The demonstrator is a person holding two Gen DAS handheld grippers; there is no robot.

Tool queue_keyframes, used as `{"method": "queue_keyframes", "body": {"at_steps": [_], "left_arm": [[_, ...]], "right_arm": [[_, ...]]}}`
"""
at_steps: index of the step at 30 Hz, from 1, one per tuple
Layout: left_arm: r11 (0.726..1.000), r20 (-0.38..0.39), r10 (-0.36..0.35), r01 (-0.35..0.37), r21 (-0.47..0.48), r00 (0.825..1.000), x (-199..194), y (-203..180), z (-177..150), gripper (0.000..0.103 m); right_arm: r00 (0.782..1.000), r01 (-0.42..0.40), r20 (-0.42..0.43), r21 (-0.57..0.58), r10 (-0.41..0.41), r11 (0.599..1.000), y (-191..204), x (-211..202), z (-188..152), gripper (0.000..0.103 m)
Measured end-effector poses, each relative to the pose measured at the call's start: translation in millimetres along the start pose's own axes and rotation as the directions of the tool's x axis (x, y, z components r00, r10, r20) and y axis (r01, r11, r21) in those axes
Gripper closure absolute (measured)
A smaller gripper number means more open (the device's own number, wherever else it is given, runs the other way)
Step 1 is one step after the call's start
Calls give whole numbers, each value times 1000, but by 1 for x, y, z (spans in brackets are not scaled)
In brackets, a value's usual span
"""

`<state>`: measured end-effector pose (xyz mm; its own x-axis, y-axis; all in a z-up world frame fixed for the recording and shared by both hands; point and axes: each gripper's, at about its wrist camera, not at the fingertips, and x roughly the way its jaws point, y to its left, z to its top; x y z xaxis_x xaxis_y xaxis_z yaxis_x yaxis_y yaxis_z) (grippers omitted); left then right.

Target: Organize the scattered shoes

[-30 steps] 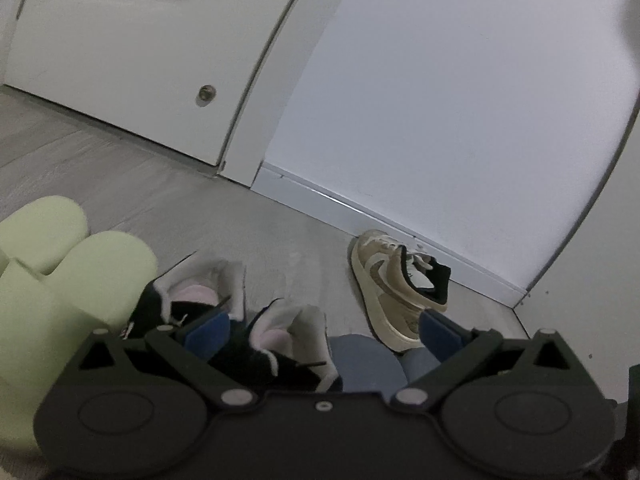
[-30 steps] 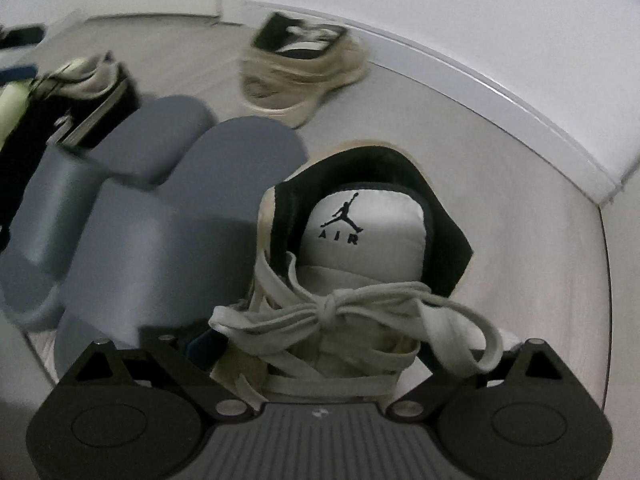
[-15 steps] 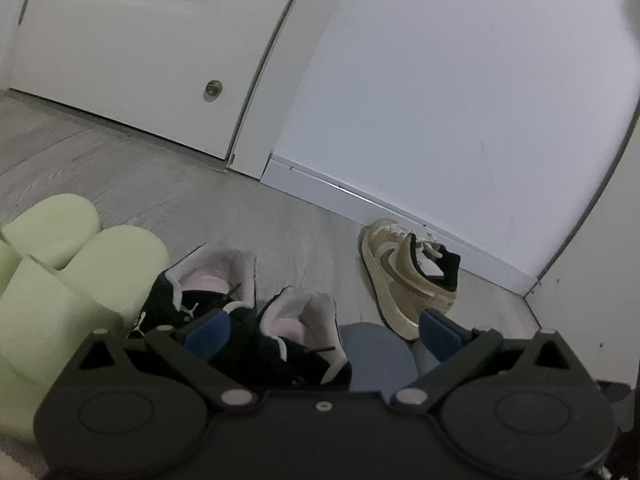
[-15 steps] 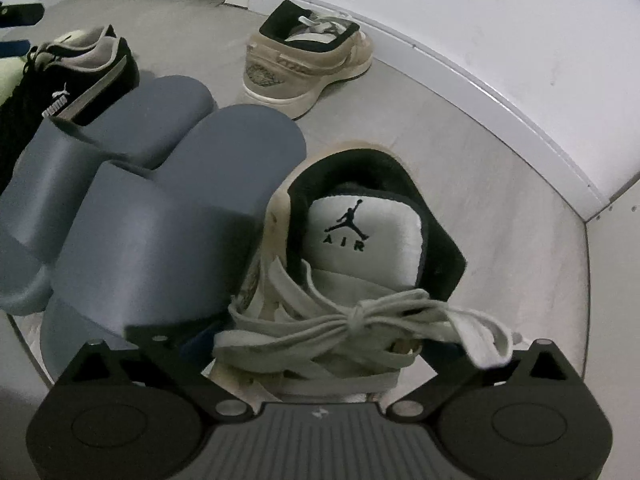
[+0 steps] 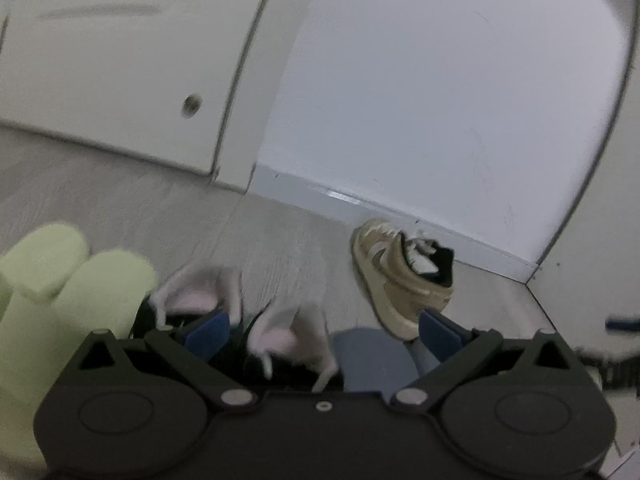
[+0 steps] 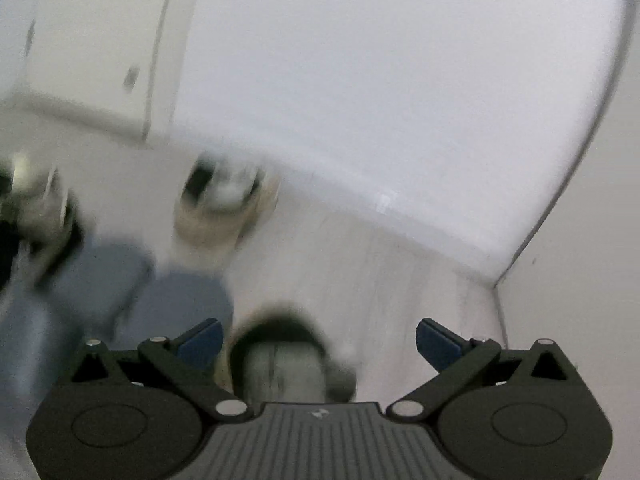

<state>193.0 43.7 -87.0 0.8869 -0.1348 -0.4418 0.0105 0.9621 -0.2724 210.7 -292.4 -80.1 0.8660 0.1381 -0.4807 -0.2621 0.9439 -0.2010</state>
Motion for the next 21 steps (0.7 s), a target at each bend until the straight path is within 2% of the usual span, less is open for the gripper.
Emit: {"method": "queue_keyframes", "body": {"at_steps": [2, 3, 5, 8, 12, 16, 19, 21], "left_arm": [[999, 5, 25, -25, 36, 1000, 9, 3, 14, 0], [998, 8, 31, -31, 49, 999, 14, 5, 19, 0], [997, 13, 39, -40, 73, 999, 25, 10, 27, 0], [996, 3, 40, -40, 79, 999, 39, 19, 27, 0], [996, -55, 6, -1, 95, 998, 52, 20, 17, 0], [987, -13, -24, 26, 159, 1000, 46, 11, 15, 0], [985, -23, -16, 20, 173, 1000, 47, 9, 12, 0], [984, -29, -7, 12, 176, 1000, 48, 10, 10, 0]], "right_arm": [[999, -6, 38, 57, 4, 998, 7, 7, 10, 24], [999, -47, 32, 96, 44, 994, 14, 19, 18, 26], [992, -129, 21, 165, 127, 978, 29, 44, 32, 41], [973, -219, -35, 152, 227, 964, 55, 77, 39, 50], [921, -352, -143, 98, 363, 931, 106, 128, 37, 65], [920, -326, -201, 85, 337, 942, 116, 154, 31, 68], [911, -305, -214, 228, 353, 925, 88, 166, 30, 94], [914, -258, -238, 280, 328, 925, 66, 168, 30, 99]]}}
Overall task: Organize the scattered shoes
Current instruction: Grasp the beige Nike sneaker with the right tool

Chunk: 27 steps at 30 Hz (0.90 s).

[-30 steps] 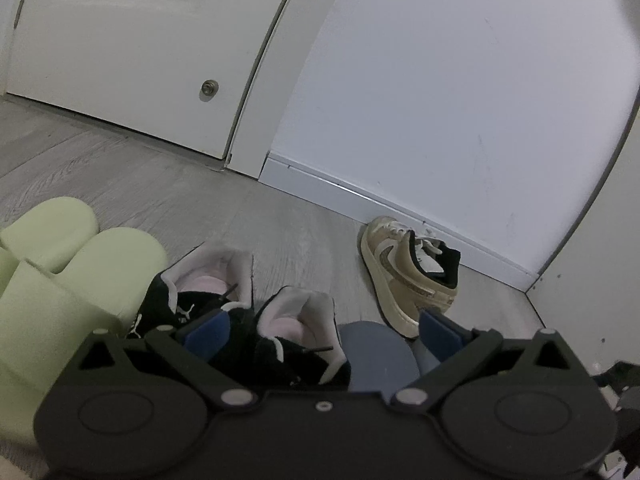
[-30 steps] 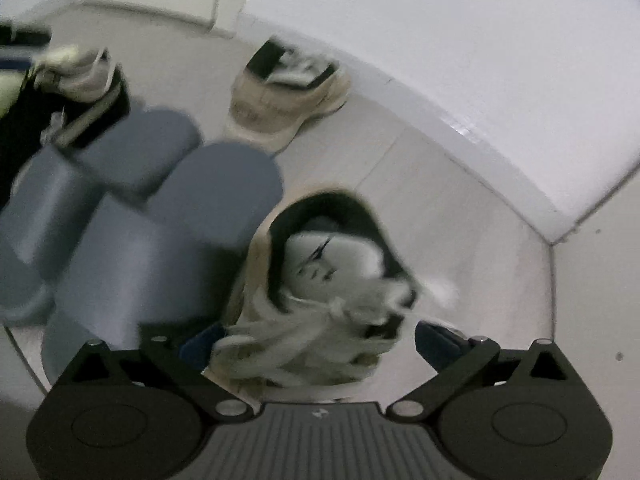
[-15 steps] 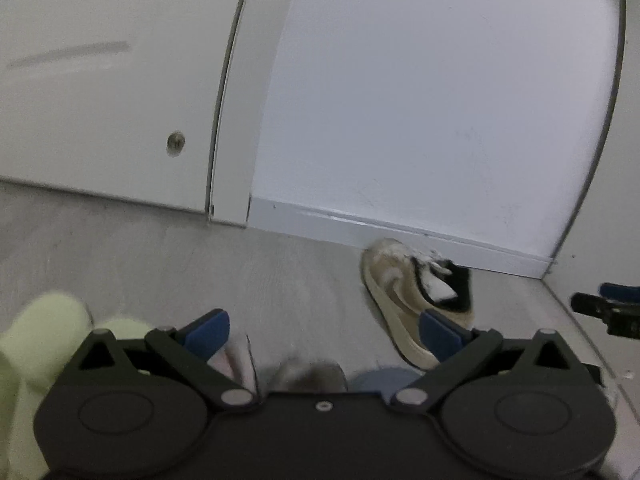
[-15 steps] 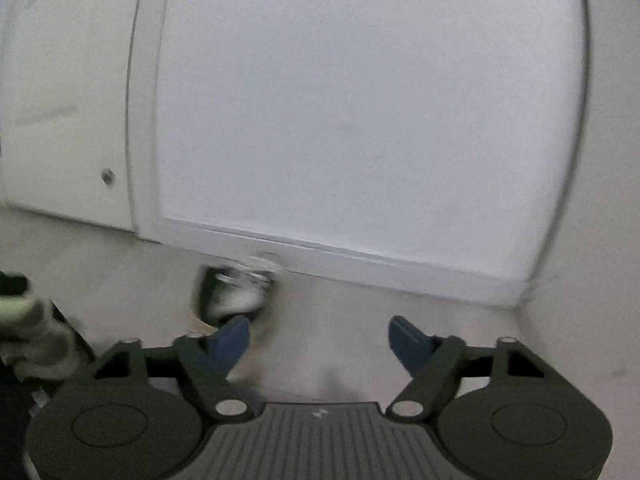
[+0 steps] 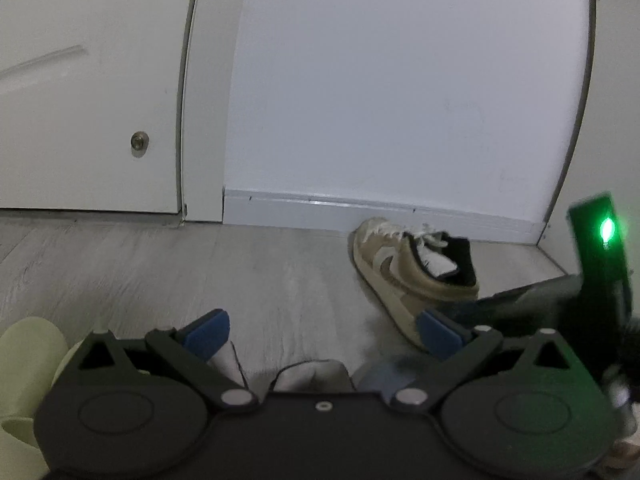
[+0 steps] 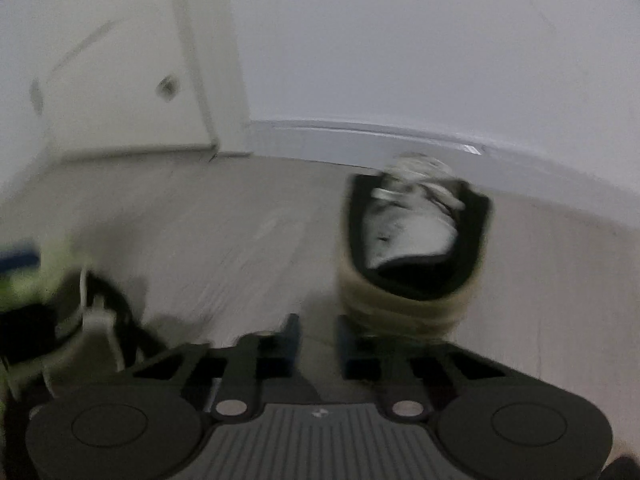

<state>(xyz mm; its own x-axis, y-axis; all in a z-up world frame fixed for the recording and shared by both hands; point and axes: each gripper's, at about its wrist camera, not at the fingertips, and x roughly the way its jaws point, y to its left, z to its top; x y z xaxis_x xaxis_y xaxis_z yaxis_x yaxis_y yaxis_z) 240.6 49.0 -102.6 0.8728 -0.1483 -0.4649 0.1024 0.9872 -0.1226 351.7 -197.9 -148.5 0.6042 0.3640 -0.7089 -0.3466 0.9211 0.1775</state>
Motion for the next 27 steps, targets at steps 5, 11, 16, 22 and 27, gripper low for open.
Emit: {"method": "queue_keyframes", "body": {"at_steps": [5, 11, 16, 22, 27], "left_arm": [[999, 15, -21, 21, -43, 1000, -2, 7, 2, 0], [994, 18, -19, 21, -105, 1000, -2, 16, 3, 0], [993, 9, -11, 12, -120, 1000, -1, 17, 1, 0], [994, -4, 5, -6, -112, 1000, -1, 18, -3, 0], [989, -7, -5, 4, -145, 1000, 4, 22, -5, 0]], "right_arm": [[935, 352, 28, 41, -354, 935, -46, -15, -2, 91], [943, 319, 18, 234, -332, 919, -93, -34, 11, 91], [979, 205, -32, 209, -203, 956, -76, -15, 16, 91], [951, 309, -85, 213, -297, 927, -91, 17, 35, 90], [931, 365, -65, 234, -360, 901, -114, 50, 63, 90]]}}
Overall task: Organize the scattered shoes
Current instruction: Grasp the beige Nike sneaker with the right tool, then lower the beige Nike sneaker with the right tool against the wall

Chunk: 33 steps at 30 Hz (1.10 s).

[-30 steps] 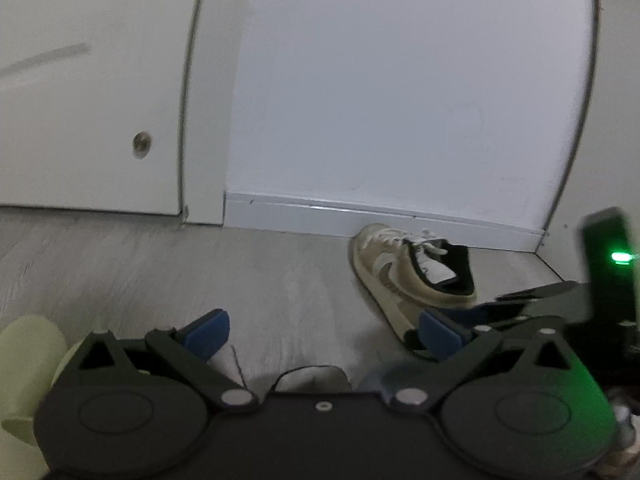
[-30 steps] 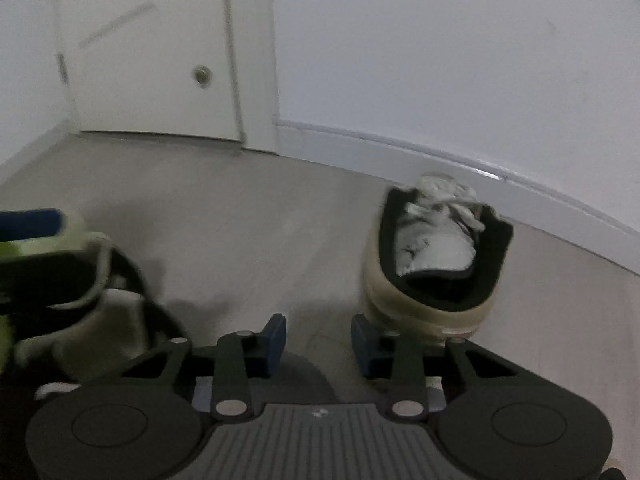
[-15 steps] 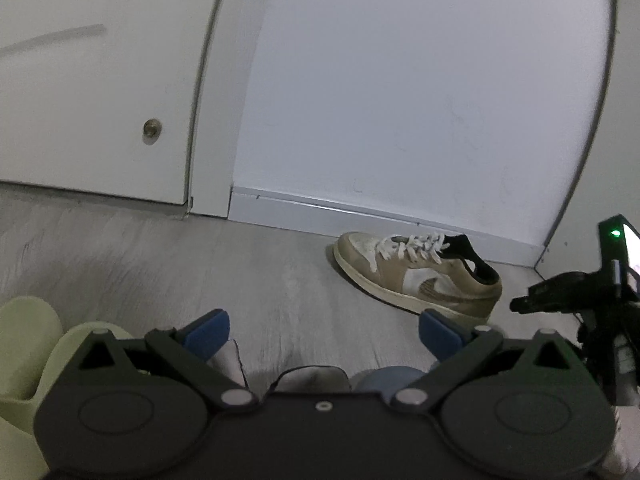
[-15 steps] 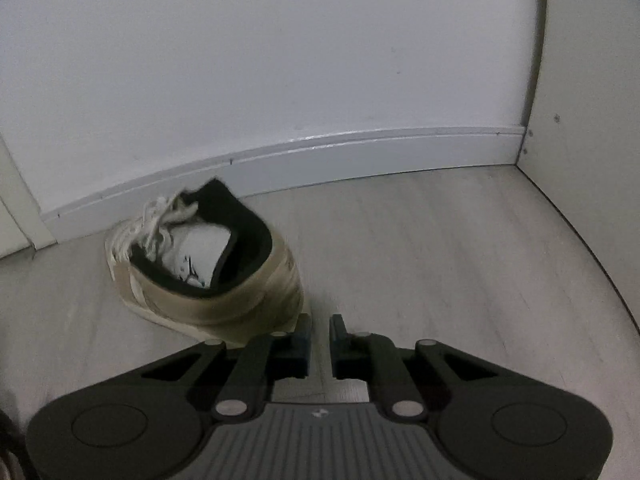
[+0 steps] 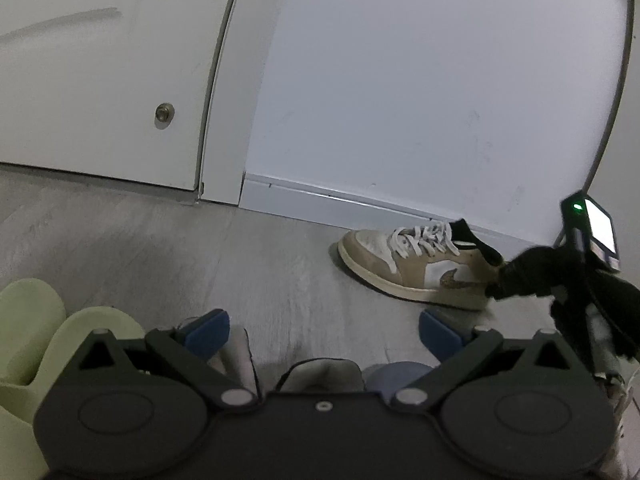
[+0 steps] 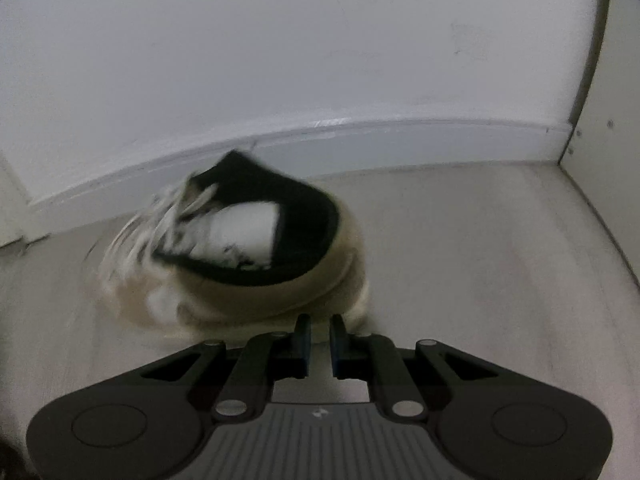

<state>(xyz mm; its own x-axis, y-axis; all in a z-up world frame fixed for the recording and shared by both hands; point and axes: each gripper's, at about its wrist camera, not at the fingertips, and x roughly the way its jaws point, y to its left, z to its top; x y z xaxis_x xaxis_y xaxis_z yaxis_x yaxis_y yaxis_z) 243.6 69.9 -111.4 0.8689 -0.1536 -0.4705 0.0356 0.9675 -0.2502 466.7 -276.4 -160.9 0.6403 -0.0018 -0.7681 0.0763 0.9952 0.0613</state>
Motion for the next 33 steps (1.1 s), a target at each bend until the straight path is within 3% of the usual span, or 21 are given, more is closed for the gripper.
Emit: {"method": "queue_keyframes", "body": {"at_steps": [2, 4, 6, 7, 10, 11, 15, 17, 21, 24, 33], "left_arm": [[1000, -13, 3, -3, -14, 1000, 4, 3, -2, 0], [1000, -22, 4, -5, -19, 1000, 8, 5, -3, 0], [999, -26, 10, -11, -31, 1000, 12, 8, -3, 0], [999, -28, 12, -13, -39, 1000, 13, 9, -3, 0], [997, -27, 14, -16, -73, 1000, 13, 14, -2, 0], [996, -22, 12, -14, -84, 1000, 11, 16, -2, 0], [993, -4, 3, -3, -116, 1000, 6, 20, -1, 0], [993, -5, 8, -9, -120, 1000, 6, 21, -1, 0], [992, -5, 15, -16, -124, 1000, 5, 21, 0, 0], [992, -4, 9, -10, -126, 1000, 3, 20, 0, 0], [992, -3, 6, -6, -127, 1000, 3, 20, 0, 0]], "right_arm": [[999, 21, 41, -16, -20, 1000, 6, 13, 11, 90], [990, 38, 139, 9, -39, 999, 9, 21, 14, 90], [983, 17, 181, 116, -38, 993, 14, 11, 4, 87], [978, 13, 202, 172, -48, 985, 17, 6, -2, 82], [966, 17, 237, 326, -100, 945, 33, -6, -21, 50], [967, 20, 232, 331, -103, 943, 39, -5, -21, 48], [967, 34, 235, 269, -100, 963, 76, -16, -21, 43], [966, 30, 243, 223, -86, 974, 87, -28, -28, 35], [968, 30, 246, 95, -52, 995, 116, -33, -36, 34], [981, 31, 188, 40, -38, 999, 130, -22, -38, 34], [981, 77, 179, 2, -76, 997, 115, -21, -49, 33]]}}
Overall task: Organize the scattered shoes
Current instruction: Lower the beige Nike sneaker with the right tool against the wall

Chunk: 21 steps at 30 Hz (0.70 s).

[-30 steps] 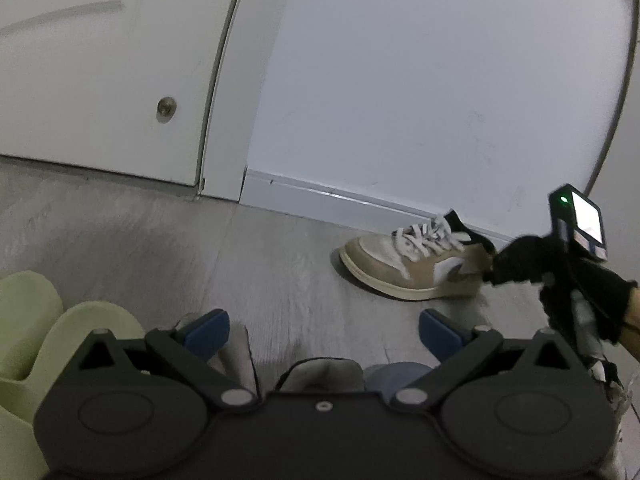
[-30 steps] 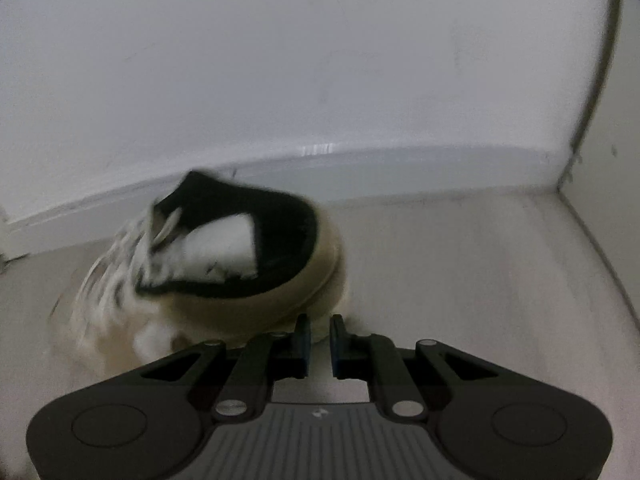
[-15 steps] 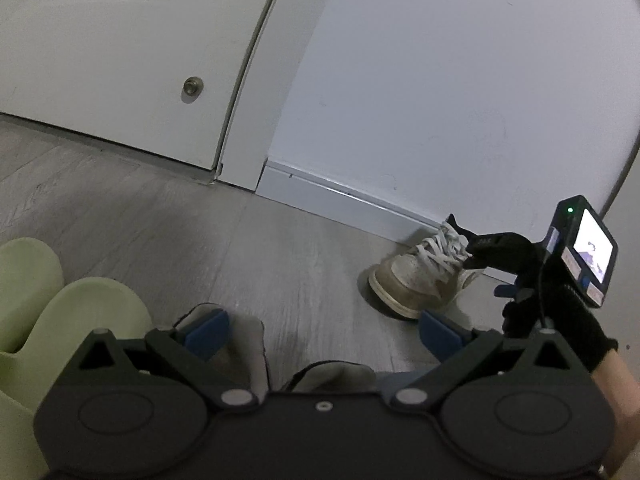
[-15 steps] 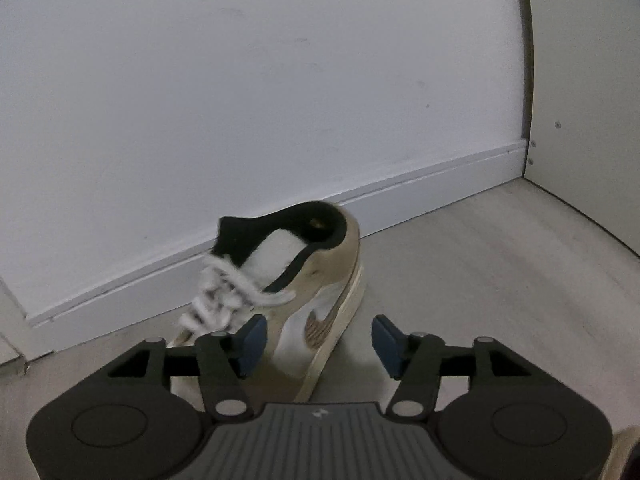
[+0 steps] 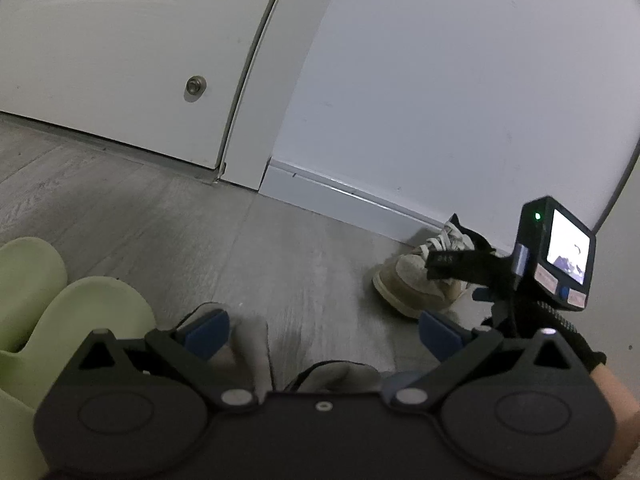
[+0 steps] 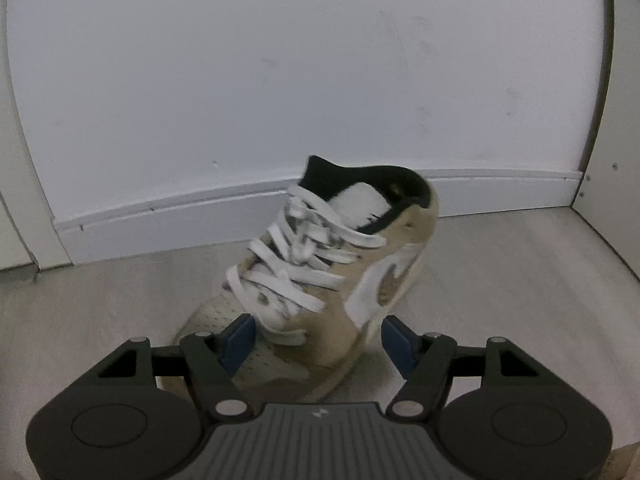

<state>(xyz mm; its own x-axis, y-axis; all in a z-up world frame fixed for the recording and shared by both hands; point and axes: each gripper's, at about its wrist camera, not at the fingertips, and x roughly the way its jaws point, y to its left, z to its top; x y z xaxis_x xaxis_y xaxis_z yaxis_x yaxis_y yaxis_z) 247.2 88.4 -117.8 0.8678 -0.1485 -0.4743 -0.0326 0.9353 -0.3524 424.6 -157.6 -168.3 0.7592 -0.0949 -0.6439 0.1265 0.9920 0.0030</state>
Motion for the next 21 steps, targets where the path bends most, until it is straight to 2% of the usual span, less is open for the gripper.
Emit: {"method": "queue_keyframes", "body": {"at_steps": [6, 8, 11, 12, 14, 16, 18, 21], "left_arm": [[1000, 8, -10, 10, -16, 1000, -2, 2, 0, 0], [1000, 12, -13, 13, -18, 1000, -3, 2, 0, 0], [1000, 17, -9, 9, -19, 1000, -5, 3, 0, 0], [1000, 21, -9, 10, -20, 1000, -5, 3, 0, 0], [1000, 26, -14, 14, -28, 1000, -6, 4, 1, 0], [998, 18, -27, 28, -50, 999, -4, 6, 0, 0], [998, 11, -26, 27, -51, 1000, -3, 6, 0, 0], [999, 11, -9, 10, -33, 1000, -2, 5, 0, 0]], "right_arm": [[997, 74, 1, -47, -74, 996, -15, -15, -2, 32], [990, 138, 13, -91, -137, 986, -11, -21, -2, 32], [970, 226, 115, -112, -213, 968, -4, -39, -2, 30], [964, 220, 179, -105, -199, 970, 0, -49, 0, 28], [975, 144, 187, -105, -123, 984, 7, -50, 10, 6], [984, 99, 154, -78, -86, 992, 12, -34, 22, 5], [982, 141, 134, -63, -131, 988, 14, -15, 27, 5], [984, 163, 76, -3, -162, 987, 10, 20, 35, 5]]}}
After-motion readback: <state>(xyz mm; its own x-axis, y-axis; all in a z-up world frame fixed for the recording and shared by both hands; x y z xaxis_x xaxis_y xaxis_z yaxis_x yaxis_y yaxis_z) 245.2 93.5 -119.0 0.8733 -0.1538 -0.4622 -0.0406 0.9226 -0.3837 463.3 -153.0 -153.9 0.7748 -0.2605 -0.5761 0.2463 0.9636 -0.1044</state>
